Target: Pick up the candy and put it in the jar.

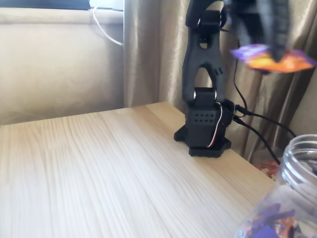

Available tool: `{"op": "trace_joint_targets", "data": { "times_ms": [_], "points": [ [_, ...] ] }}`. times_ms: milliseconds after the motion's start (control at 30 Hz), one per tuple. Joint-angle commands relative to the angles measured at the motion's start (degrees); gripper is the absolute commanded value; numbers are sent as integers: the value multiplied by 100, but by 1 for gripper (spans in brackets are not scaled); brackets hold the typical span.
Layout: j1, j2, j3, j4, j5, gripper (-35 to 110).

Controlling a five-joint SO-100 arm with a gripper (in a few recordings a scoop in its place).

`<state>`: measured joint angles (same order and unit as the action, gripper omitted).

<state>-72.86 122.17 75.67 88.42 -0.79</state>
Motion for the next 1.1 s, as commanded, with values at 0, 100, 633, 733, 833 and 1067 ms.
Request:
{"op": "trace_joint_targets", "data": {
  "times_ms": [0,100,633,733,833,1067],
  "points": [
    [-536,-62,-281,-141,62,0],
    [-826,-255,-264,-378,105,0],
    [-703,-1099,-53,-1310,105,0],
    [-545,-923,352,-1556,141,0],
    [-439,-773,527,-1521,211,0],
    [-457,-229,1257,-1591,501,7]
  ]
}}
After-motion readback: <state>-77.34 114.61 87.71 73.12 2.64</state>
